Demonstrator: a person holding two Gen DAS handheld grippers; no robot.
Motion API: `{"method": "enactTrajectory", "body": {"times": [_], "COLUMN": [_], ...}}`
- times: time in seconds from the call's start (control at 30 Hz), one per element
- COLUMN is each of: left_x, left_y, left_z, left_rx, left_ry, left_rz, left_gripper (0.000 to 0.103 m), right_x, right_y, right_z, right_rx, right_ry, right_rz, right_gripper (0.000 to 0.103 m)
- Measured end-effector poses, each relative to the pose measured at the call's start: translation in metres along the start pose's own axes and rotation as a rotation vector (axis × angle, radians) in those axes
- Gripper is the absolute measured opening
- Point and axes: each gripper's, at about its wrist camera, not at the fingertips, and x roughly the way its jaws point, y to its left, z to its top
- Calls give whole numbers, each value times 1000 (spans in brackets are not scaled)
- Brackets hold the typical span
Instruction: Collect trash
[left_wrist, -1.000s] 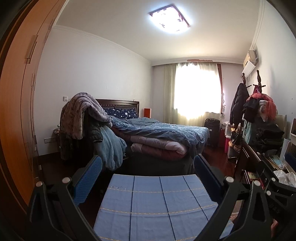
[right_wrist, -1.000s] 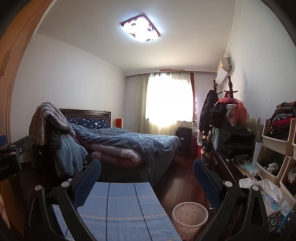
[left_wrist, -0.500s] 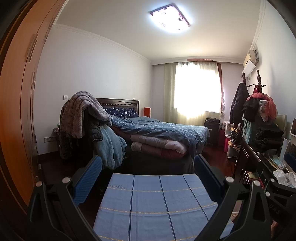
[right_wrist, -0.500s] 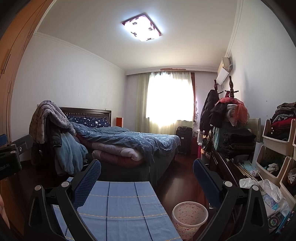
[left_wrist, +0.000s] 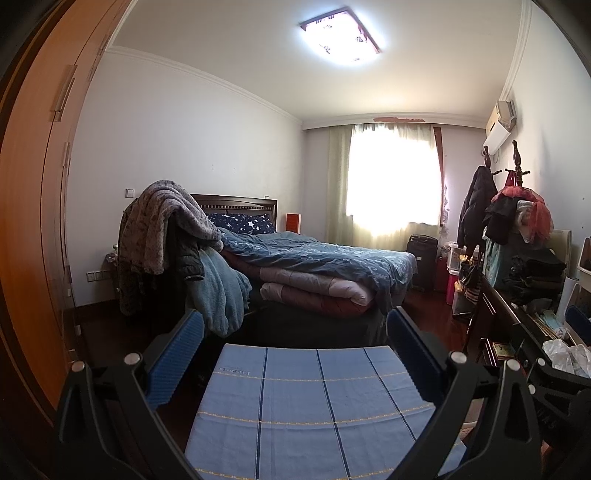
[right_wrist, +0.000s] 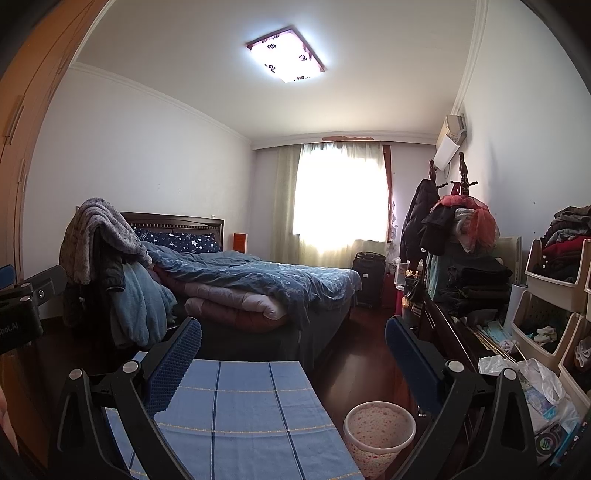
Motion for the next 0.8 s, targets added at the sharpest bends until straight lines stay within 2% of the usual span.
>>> {"method": "enactTrajectory", "body": {"times": [0.8], "left_x": [2], "left_y": [-2], "left_z": [-8], "left_rx": [10], "left_ry": [6], "left_rz": [-30], "left_gripper": [100], "right_x": [2], "right_y": [-1], "right_z": [-5], "right_rx": [-4], "right_ry": [14], "right_rz": [7], "right_gripper": [99]}}
